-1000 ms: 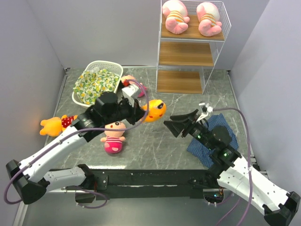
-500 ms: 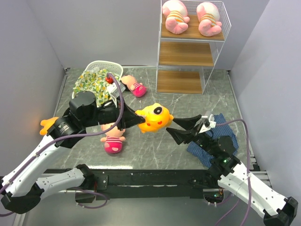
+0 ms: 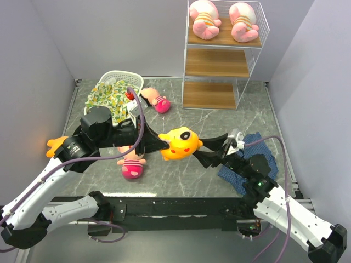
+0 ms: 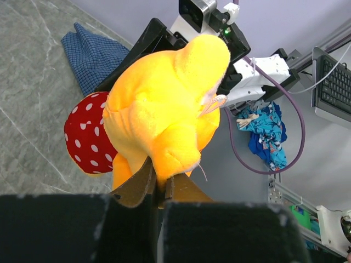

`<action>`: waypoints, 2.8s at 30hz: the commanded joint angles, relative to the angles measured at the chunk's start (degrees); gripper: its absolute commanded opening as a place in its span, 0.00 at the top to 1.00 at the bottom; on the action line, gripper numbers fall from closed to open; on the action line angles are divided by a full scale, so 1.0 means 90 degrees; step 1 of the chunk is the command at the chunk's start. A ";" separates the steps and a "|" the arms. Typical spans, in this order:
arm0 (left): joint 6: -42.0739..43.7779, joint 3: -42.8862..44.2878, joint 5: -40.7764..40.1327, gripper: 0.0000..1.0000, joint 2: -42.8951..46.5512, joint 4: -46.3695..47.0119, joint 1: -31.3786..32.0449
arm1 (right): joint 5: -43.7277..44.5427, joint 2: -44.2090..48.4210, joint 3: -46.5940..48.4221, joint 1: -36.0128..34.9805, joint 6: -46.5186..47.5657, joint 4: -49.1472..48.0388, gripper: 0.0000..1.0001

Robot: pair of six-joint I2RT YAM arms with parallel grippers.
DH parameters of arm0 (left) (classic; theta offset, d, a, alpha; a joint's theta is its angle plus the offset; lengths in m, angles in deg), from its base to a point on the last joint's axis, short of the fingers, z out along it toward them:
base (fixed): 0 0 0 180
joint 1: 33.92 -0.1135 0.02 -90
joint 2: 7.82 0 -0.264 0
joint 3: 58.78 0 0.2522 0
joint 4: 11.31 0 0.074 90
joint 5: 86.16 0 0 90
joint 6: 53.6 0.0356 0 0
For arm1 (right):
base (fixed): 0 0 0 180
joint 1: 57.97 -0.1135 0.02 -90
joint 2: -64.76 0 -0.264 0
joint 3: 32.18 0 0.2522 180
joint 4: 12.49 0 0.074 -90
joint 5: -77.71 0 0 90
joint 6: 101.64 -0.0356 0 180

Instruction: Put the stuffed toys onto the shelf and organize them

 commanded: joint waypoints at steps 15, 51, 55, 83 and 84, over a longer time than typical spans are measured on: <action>0.0114 0.0300 0.0398 0.99 0.0033 0.0169 -0.0019 | -0.0815 -0.0314 -0.0026 -0.0045 0.0214 -0.0572 0.23; 0.2927 -0.2424 -0.6868 0.04 0.0462 0.2531 -0.0019 | 0.1137 -0.4071 0.1085 0.0921 -0.2539 0.0872 1.00; 0.2897 -0.2835 -0.6732 0.04 0.0678 0.2659 0.0010 | 0.0953 -0.5291 0.1546 0.1438 -0.2696 0.1253 1.00; 0.2887 -0.2767 -0.7287 0.04 0.0795 0.2610 0.0137 | 0.2876 -0.4630 0.2952 0.1177 -0.0520 0.3637 0.42; 0.2887 -0.2786 -0.7327 0.04 0.0824 0.2610 0.0137 | 0.2789 -0.4640 0.2991 0.1012 -0.0431 0.3568 0.42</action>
